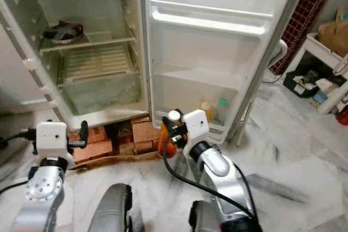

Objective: Restocking fridge

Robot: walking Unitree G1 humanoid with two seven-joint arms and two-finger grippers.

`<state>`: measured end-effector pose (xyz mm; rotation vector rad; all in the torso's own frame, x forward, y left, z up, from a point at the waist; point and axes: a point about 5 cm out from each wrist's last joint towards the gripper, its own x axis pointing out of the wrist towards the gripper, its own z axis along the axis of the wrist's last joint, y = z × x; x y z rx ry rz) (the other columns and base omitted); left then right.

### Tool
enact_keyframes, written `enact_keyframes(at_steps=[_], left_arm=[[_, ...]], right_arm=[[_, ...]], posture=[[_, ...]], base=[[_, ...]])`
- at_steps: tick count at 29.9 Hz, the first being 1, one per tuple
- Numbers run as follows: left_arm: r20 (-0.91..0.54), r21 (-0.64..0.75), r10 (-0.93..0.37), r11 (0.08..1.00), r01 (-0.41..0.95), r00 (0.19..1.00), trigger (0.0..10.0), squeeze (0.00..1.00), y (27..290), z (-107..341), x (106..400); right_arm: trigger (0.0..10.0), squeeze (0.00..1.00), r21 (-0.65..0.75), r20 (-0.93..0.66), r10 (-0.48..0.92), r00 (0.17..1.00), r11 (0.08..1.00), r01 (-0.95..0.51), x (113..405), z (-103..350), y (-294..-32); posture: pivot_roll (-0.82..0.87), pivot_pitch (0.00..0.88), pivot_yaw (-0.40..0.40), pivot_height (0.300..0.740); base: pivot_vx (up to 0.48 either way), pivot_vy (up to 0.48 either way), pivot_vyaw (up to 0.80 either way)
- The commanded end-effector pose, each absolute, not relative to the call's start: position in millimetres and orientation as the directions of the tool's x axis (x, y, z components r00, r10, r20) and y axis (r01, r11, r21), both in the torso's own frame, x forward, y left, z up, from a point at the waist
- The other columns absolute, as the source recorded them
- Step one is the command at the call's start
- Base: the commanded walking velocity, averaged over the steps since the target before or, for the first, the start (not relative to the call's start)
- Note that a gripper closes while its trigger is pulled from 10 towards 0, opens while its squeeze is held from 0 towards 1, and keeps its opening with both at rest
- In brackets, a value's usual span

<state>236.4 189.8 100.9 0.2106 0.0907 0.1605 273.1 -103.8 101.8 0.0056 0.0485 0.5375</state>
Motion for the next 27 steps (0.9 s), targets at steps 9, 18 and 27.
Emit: enact_keyframes(at_steps=[9, 18, 27], left_arm=[[-0.065, 0.215, 0.158, 0.966, -0.141, 0.985, 10.0, 0.0, 189.3, 103.7, 237.9], [-0.066, 0.213, 0.155, 0.967, -0.138, 0.986, 10.0, 0.0, 187.7, 103.7, 238.3], [-0.067, 0.212, 0.152, 0.968, -0.135, 0.986, 10.0, 0.0, 186.5, 103.9, 239.5]], right_arm=[[10.0, 0.0, -0.003, 0.02, 0.511, 0.859, 0.86, -0.511, 277.2, 114.2, -101.6], [10.0, 0.0, -0.008, 0.022, 0.516, 0.857, 0.857, -0.516, 277.3, 114.7, -101.6], [10.0, 0.0, -0.012, 0.025, 0.562, 0.827, 0.827, -0.562, 275.0, 115.4, -96.3]], posture=[[0.08, 0.064, -0.032, 0.647], [0.08, 0.066, -0.031, 0.647], [0.08, 0.066, -0.031, 0.647]], base=[[0.311, 0.0, 0.0], [0.314, 0.0, 0.0], [0.311, 0.0, 0.0]])
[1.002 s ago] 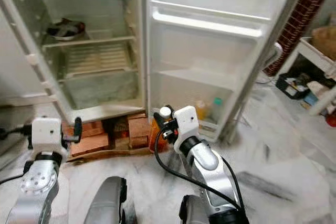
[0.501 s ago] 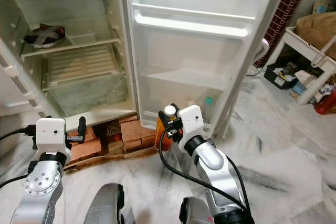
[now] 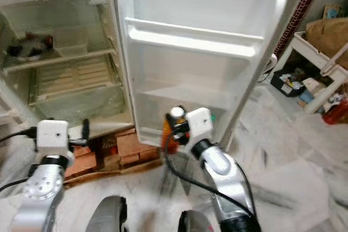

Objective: Restocking fridge

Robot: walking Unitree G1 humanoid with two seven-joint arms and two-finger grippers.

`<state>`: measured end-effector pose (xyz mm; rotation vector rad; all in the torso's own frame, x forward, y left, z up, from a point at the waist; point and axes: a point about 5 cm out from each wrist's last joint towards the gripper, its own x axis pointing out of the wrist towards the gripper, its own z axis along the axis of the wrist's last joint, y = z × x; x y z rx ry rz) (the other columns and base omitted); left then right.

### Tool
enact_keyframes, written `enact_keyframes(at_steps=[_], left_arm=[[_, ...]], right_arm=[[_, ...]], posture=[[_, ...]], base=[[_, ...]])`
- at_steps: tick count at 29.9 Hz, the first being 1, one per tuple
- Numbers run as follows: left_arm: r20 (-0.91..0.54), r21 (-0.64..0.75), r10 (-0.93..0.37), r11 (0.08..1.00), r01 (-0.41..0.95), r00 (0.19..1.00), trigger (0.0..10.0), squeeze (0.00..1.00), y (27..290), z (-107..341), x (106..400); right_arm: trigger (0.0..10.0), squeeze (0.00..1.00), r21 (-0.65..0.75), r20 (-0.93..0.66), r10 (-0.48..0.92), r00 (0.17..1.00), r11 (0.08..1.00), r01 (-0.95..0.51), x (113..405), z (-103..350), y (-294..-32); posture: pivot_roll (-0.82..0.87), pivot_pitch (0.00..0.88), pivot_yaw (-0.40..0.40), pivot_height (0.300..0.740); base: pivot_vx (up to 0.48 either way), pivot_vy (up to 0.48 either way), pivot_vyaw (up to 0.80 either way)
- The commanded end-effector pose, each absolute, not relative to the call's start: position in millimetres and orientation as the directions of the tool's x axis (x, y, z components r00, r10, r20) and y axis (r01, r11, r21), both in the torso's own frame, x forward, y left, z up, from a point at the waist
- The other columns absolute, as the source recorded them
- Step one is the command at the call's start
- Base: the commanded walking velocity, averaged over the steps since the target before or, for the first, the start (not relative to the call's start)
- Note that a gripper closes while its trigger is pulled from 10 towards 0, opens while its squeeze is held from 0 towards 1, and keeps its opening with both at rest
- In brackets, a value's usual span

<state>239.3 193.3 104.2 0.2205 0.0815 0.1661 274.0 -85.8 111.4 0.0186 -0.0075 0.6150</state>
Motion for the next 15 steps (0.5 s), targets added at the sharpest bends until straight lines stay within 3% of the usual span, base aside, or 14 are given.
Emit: enact_keyframes(at_steps=[1, 13, 15], left_arm=[[-0.067, 0.212, 0.152, 0.968, -0.135, 0.986, 10.0, 0.0, 186.5, 103.9, 239.5], [-0.073, 0.211, 0.149, 0.969, -0.131, 0.986, 10.0, 0.0, 185.8, 103.2, 240.1], [-0.074, 0.213, 0.148, 0.969, -0.129, 0.986, 10.0, 0.0, 184.9, 102.9, 240.5]], right_arm=[[10.0, 0.0, -0.012, 0.025, 0.562, 0.827, 0.827, -0.562, 275.0, 115.4, -96.3], [10.0, 0.0, -0.015, 0.039, 0.589, 0.807, 0.808, -0.589, 272.8, 116.9, -93.0], [10.0, 0.0, -0.013, 0.037, 0.586, 0.81, 0.81, -0.586, 273.2, 116.7, -94.2]], posture=[[0.08, 0.066, -0.031, 0.647], [0.08, 0.066, -0.029, 0.647], [0.08, 0.066, -0.029, 0.647]], base=[[0.307, 0.0, 0.0], [0.297, 0.0, 0.61], [0.0, 0.0, 0.28]])
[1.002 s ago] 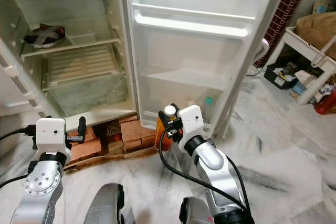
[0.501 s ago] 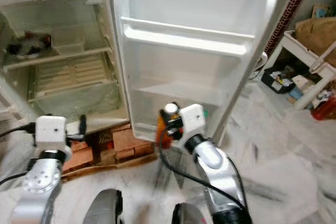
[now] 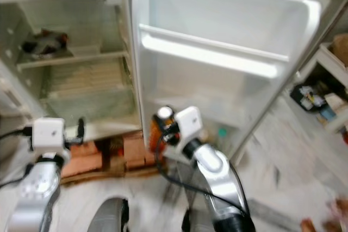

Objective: Restocking fridge

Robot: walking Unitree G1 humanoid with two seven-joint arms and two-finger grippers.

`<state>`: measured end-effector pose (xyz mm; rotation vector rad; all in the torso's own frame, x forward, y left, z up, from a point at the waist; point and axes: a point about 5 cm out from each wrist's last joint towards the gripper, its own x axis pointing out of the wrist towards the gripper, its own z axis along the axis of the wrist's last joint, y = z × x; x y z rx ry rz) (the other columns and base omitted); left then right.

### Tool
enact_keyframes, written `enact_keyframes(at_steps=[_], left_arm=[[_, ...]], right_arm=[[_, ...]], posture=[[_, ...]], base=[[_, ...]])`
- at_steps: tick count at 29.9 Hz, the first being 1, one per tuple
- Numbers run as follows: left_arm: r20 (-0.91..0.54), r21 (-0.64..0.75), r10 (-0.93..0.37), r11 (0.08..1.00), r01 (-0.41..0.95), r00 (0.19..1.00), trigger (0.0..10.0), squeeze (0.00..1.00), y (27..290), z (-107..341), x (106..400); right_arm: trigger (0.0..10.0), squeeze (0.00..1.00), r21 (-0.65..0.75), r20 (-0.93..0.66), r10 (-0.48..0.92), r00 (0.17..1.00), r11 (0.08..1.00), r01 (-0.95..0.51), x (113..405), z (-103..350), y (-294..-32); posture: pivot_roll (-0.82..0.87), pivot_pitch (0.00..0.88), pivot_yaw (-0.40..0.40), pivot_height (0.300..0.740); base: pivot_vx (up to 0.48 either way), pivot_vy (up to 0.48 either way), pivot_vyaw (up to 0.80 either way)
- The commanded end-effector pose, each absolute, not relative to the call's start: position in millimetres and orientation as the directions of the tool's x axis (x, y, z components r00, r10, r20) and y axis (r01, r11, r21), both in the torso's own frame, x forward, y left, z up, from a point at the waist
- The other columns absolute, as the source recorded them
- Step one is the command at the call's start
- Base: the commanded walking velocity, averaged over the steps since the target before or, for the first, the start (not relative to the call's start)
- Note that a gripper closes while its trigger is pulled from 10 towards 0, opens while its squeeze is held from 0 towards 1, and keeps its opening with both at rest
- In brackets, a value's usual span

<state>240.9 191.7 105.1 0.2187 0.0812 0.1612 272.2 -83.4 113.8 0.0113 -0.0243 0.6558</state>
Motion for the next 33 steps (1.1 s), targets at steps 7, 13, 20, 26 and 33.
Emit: enact_keyframes(at_steps=[7, 13, 20, 26, 33], left_arm=[[-0.079, 0.214, 0.148, 0.968, -0.129, 0.986, 10.0, 0.0, 184, 102, 240], [-0.085, 0.218, 0.148, 0.968, -0.126, 0.985, 10.0, 0.0, 184, 102, 239], [-0.087, 0.23, 0.149, 0.965, -0.125, 0.985, 10.0, 0.0, 185, 102, 239], [-0.089, 0.241, 0.15, 0.963, -0.125, 0.985, 10.0, 0.0, 188, 104, 238], [-0.081, 0.257, 0.144, 0.959, -0.119, 0.986, 10.0, 0.0, 191, 109, 237]], right_arm=[[10.0, 0.0, -0.002, 0.039, 0.555, 0.831, 0.831, -0.556, 276, 117, -98], [10.0, 0.0, -0.013, 0.038, 0.522, 0.852, 0.853, -0.522, 279, 116, -103], [10.0, 0.0, -0.009, 0.036, 0.501, 0.864, 0.865, -0.501, 280, 114, -105], [10.0, 0.0, -0.026, 0.046, 0.48, 0.876, 0.877, -0.48, 281, 114, -106], [10.0, 0.0, -0.053, 0.061, 0.431, 0.9, 0.902, -0.428, 287, 116, -105]], posture=[[0.08, 0.067, -0.03, 0.647], [0.09, 0.07, -0.03, 0.638], [0.09, 0.075, -0.028, 0.593], [0.09, 0.089, -0.025, 0.563], [0.1, 0.109, -0.022, 0.563]], base=[[0.0, 0.0, 0.0], [0.0, 0.0, 0.0], [0.0, 0.0, 0.0], [0.0, 0.0, 0.0], [0.0, 0.0, 0.0]])
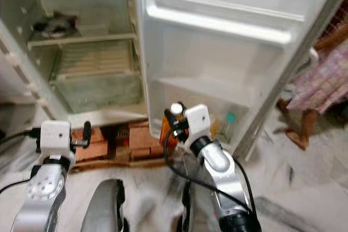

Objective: Restocking fridge

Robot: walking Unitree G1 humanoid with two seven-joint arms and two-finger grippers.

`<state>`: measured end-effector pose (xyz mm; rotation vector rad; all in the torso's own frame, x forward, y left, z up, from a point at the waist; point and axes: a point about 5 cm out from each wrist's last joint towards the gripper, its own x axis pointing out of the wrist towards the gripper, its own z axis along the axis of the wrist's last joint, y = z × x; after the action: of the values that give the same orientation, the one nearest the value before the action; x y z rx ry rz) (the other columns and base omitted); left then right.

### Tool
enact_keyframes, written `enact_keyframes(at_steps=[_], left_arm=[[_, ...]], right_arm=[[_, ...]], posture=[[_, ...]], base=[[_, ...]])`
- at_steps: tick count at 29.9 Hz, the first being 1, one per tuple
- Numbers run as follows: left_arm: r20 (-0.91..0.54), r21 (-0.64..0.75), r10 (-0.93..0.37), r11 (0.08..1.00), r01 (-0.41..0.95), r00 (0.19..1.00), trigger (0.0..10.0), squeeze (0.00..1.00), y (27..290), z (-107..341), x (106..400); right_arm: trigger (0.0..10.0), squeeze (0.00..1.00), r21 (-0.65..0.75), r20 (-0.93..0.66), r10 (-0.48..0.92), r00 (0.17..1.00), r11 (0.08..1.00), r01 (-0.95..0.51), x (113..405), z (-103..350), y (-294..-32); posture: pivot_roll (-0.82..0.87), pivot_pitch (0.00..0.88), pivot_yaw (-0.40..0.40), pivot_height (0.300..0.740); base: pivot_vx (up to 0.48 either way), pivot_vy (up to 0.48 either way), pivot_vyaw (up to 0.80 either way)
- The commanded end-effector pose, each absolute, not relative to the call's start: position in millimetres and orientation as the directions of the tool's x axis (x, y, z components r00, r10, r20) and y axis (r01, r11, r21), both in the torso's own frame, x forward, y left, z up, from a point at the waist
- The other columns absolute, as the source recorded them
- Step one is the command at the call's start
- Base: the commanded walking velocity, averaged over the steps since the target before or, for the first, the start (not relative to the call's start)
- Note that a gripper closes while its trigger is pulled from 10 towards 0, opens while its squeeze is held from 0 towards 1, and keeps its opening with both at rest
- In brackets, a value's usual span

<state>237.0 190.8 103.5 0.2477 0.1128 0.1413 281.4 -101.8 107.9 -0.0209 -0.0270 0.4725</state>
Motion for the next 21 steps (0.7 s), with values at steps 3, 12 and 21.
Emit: enact_keyframes(at_steps=[3, 12, 21], left_arm=[[-0.08, 0.283, 0.153, 0.951, -0.125, 0.985, 10.0, 0.0, 193, 110, 235], [-0.098, 0.342, 0.16, 0.932, -0.118, 0.982, 10.0, 0.0, 199, 111, 224], [-0.102, 0.354, 0.15, 0.929, -0.105, 0.983, 10.0, 0.0, 200, 119, 211]], right_arm=[[10.0, 0.0, -0.063, 0.077, 0.396, 0.915, 0.918, -0.392, 291, 118, -107], [10.0, 0.0, -0.154, 0.132, 0.317, 0.939, 0.943, -0.296, 312, 119, -108], [10.0, 0.0, -0.239, 0.247, 0.295, 0.923, 0.942, -0.237, 334, 141, -103]], posture=[[0.11, 0.127, -0.021, 0.563], [0.14, 0.173, -0.015, 0.563], [0.18, 0.231, -0.009, 0.563]], base=[[0.0, 0.0, 0.0], [0.0, 0.0, 0.0], [0.0, 0.0, 0.0]])
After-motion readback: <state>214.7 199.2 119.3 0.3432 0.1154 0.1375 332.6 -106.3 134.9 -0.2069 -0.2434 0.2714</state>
